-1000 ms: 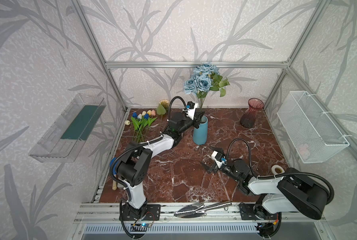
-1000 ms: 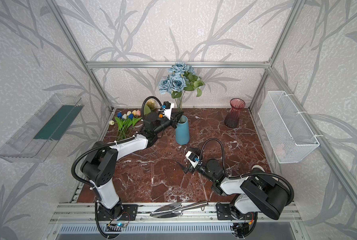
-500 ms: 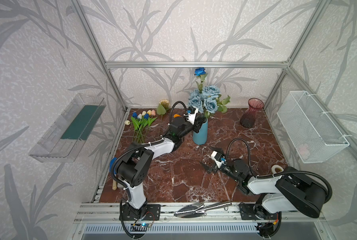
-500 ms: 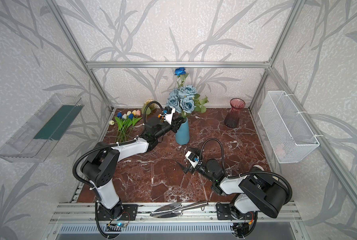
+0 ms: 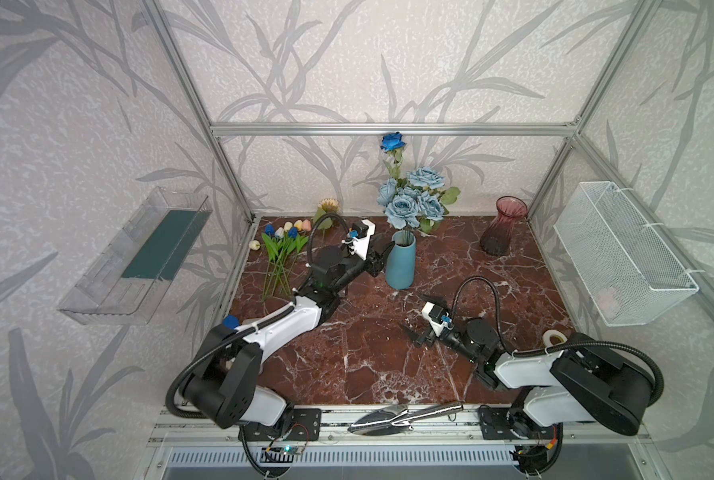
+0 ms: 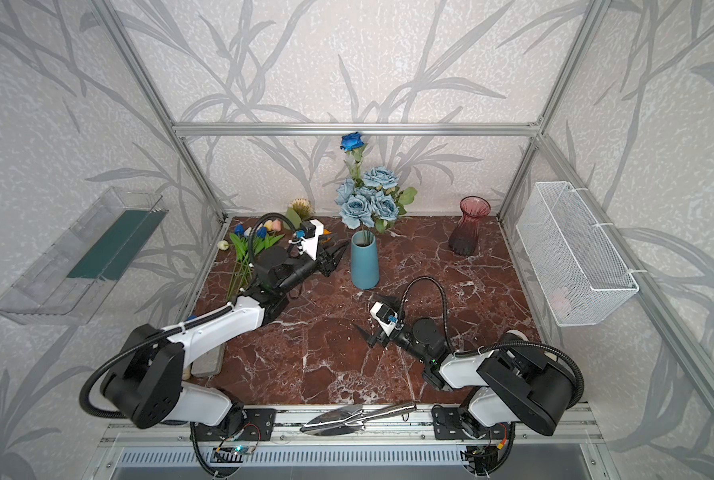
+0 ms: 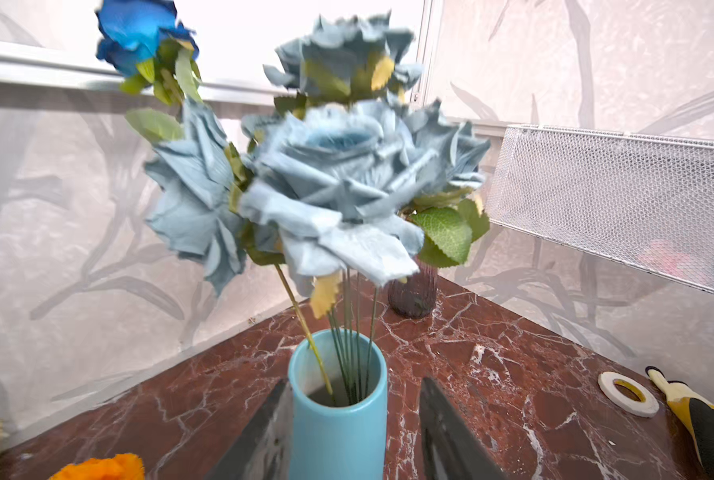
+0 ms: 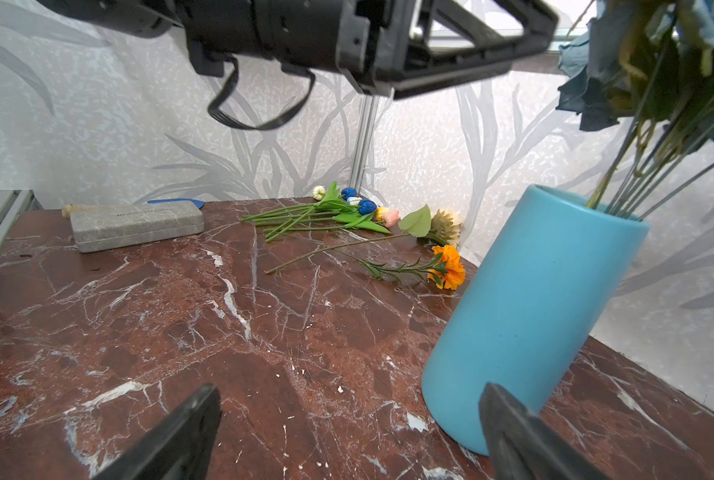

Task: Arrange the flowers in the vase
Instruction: 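Lower the hydrangea stems into the vase and open the left gripper, then move the left gripper back to the pile and grasp the orange marigold stem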

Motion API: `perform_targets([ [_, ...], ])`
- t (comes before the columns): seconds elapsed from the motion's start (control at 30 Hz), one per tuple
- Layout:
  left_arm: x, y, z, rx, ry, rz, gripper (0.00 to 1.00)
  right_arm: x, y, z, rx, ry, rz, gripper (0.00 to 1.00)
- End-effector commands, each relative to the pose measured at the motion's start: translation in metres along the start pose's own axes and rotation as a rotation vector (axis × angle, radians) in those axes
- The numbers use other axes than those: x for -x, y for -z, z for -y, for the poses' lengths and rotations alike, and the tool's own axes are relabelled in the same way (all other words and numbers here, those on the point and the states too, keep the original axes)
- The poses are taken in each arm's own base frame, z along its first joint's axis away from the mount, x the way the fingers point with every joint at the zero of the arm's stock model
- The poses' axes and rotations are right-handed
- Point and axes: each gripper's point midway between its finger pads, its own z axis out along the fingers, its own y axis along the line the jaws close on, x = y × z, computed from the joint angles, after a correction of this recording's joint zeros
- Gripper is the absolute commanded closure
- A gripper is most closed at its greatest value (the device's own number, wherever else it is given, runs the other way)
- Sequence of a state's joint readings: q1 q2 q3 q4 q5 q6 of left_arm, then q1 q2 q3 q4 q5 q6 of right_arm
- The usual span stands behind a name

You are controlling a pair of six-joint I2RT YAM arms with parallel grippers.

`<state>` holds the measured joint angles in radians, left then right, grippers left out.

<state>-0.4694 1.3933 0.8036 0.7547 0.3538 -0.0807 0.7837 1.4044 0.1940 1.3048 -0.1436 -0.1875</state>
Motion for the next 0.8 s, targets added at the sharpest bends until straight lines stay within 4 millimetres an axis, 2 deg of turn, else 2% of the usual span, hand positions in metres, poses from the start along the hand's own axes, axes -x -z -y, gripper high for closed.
perform_targets([
  [0.0,-0.004,0.022,-0.035,0.091,0.024,-0.019,0.5,0.015,0.0,-0.002,0.013,-0.003,0.045,0.02],
  [0.1,-0.017,0.047,-0.091,0.281,0.115,-0.021,0.5,0.014,-0.001,-0.001,0.01,-0.004,0.035,0.02],
  [0.2,-0.038,0.056,-0.116,0.372,0.118,-0.121,0.5,0.015,-0.002,0.001,0.001,-0.004,0.034,0.02],
  [0.37,-0.08,0.058,-0.16,0.565,0.15,-0.374,0.47,0.014,-0.002,0.001,-0.003,-0.007,0.037,0.02],
  [0.5,-0.118,0.053,-0.176,0.59,0.122,-0.636,0.47,0.014,-0.003,0.0,0.003,-0.01,0.047,0.03],
  [0.77,-0.159,0.061,-0.205,0.682,0.082,-1.0,0.48,0.016,0.0,-0.001,0.007,-0.01,0.056,0.03],
])
